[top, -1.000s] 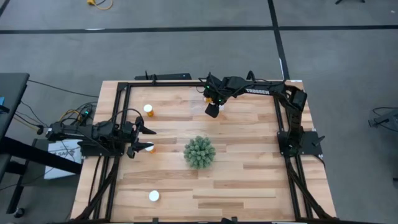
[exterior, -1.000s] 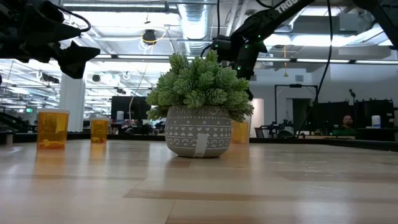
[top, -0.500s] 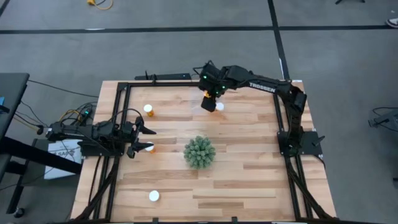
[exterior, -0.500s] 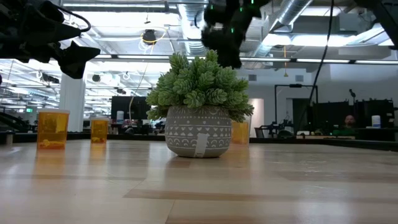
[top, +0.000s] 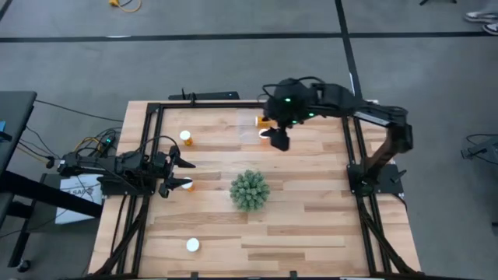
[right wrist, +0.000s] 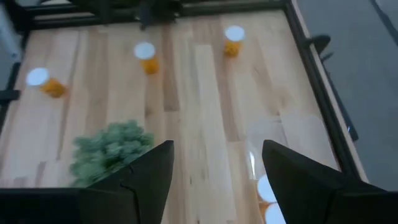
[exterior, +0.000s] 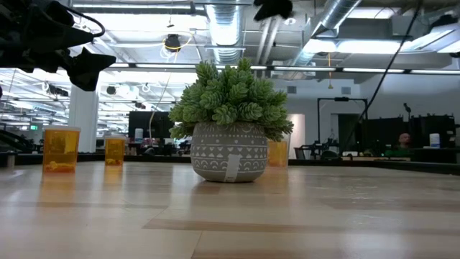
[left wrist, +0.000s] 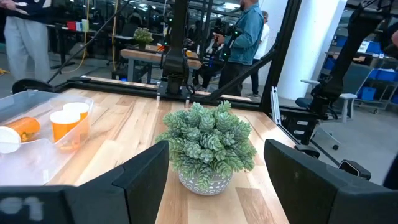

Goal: Pick and place pill bottles into a basket
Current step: Put the orange pill bottle into the transparent bin

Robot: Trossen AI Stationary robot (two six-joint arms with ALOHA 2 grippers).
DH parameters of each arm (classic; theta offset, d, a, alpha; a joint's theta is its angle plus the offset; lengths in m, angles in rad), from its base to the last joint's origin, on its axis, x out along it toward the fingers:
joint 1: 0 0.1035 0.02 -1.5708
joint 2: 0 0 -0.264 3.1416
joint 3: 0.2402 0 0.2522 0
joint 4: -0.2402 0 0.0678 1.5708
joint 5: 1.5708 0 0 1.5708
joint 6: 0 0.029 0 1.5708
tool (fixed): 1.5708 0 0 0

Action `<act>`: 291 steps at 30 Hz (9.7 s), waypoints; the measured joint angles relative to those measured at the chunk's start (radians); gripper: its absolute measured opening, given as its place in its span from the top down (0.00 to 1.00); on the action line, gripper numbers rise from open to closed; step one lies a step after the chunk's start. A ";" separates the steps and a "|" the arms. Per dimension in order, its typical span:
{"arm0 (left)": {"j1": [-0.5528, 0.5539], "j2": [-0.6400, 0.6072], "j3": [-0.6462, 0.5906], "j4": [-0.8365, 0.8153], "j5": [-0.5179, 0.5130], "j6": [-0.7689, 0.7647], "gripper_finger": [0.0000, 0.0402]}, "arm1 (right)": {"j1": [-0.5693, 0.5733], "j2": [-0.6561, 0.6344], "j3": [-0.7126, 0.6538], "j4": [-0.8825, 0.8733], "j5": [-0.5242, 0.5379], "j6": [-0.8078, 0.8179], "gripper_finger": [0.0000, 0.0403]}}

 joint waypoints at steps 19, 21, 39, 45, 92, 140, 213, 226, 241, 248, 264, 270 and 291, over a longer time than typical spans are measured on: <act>0.000 0.000 0.000 0.000 0.000 0.000 0.37 | 0.041 -0.544 -0.490 0.195 -0.139 0.013 0.40; 0.000 0.000 0.000 0.000 0.000 0.000 0.37 | 0.049 -0.614 -0.579 0.264 -0.141 0.039 0.40; 0.000 0.000 0.000 0.000 0.000 0.000 0.37 | 0.073 -0.993 -1.045 0.492 -0.129 0.155 0.40; 0.000 0.000 0.000 0.000 0.000 0.000 0.37 | 0.073 -1.093 -1.140 0.525 -0.129 0.182 0.40; 0.000 0.000 0.000 0.000 0.000 0.000 0.37 | 0.319 -1.517 -1.704 1.055 -0.071 0.587 0.48; 0.000 0.000 0.000 0.000 0.000 0.000 0.37 | 0.560 -1.634 -1.847 1.425 0.293 0.301 0.60; 0.000 0.000 0.000 0.000 0.000 0.000 0.37 | 0.559 -1.630 -1.754 0.639 0.167 0.470 0.70; 0.000 0.000 0.000 0.000 0.000 0.000 0.37 | 0.581 -1.632 -1.758 1.127 0.127 0.304 0.70; 0.000 0.000 0.000 0.000 0.000 0.000 0.37 | 0.580 -1.631 -1.868 1.262 0.025 0.328 0.70; 0.000 0.000 0.000 0.000 0.000 0.000 0.37 | 0.580 -1.631 -1.868 1.096 0.026 0.354 0.70; 0.000 0.000 0.000 0.000 0.000 0.000 0.37 | 0.580 -1.629 -1.869 1.068 0.059 0.364 0.70; 0.000 0.000 0.000 0.000 0.000 0.000 0.37 | 0.580 -1.629 -1.869 1.068 0.059 0.364 0.70; 0.000 0.000 0.000 0.000 0.000 0.000 0.37 | 0.580 -1.630 -1.870 1.068 0.058 0.363 0.70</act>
